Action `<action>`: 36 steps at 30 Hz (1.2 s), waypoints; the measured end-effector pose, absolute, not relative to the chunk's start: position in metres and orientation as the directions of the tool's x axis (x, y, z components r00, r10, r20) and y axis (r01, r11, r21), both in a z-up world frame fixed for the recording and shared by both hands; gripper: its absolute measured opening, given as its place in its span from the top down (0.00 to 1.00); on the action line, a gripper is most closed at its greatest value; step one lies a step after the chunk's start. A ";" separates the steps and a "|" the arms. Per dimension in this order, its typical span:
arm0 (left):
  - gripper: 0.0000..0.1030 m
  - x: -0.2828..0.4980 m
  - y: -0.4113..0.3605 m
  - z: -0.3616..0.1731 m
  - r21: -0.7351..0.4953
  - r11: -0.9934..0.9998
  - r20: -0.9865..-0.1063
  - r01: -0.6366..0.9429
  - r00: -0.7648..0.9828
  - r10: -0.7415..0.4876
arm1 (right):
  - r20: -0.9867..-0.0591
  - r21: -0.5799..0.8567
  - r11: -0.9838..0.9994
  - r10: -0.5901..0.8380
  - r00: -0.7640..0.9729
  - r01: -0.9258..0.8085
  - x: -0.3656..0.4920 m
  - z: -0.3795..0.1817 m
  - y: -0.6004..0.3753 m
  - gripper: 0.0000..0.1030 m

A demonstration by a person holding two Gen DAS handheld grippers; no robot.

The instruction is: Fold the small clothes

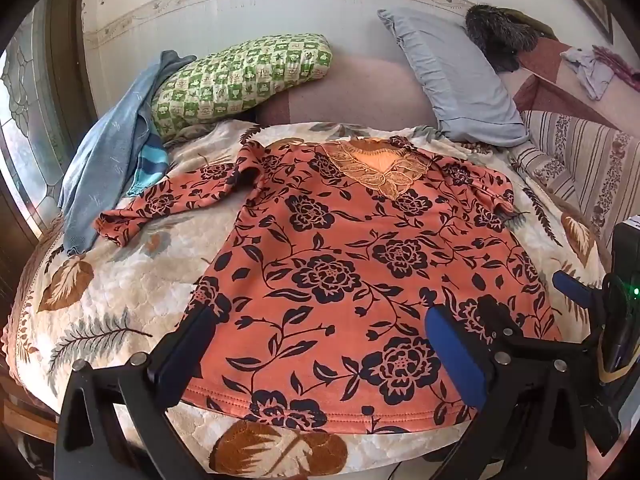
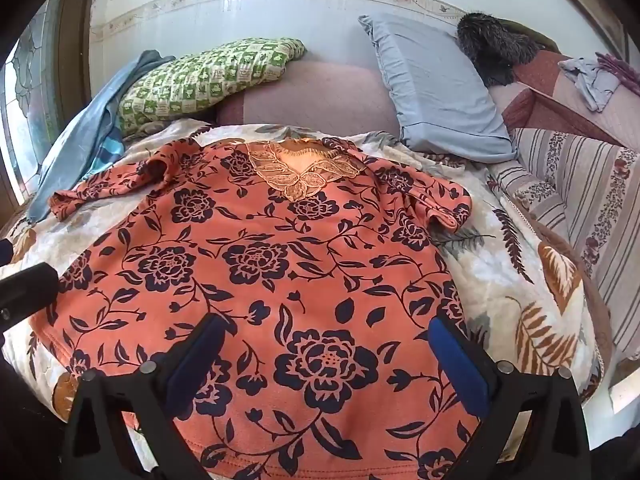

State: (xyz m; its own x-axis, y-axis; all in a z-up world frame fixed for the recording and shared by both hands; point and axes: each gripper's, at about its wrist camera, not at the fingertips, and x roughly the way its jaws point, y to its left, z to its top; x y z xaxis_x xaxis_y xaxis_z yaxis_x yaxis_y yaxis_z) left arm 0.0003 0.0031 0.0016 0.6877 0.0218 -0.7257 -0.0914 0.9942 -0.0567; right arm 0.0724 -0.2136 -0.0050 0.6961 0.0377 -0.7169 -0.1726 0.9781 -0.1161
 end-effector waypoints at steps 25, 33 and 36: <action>0.00 0.003 0.003 -0.016 -0.024 0.994 -0.727 -0.103 0.685 0.053 | -0.672 -0.111 0.983 0.036 0.740 -0.149 0.071 -0.021 -0.224 0.00; 0.00 0.002 0.004 -0.018 -0.028 0.995 -0.726 -0.101 0.686 0.049 | -0.670 -0.114 0.983 0.031 0.742 -0.143 0.071 -0.022 -0.224 0.00; 0.00 0.002 0.004 -0.019 -0.033 0.995 -0.725 -0.097 0.687 0.043 | -0.669 -0.115 0.984 0.027 0.743 -0.140 0.071 -0.022 -0.224 0.00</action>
State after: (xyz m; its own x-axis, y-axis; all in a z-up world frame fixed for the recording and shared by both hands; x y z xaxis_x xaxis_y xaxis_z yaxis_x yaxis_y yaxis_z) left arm 0.0019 0.0041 -0.0188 0.6874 0.0428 -0.7250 -0.0967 0.9948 -0.0331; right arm 0.0707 -0.2241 -0.0220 0.7431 0.0273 -0.6686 -0.1396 0.9835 -0.1149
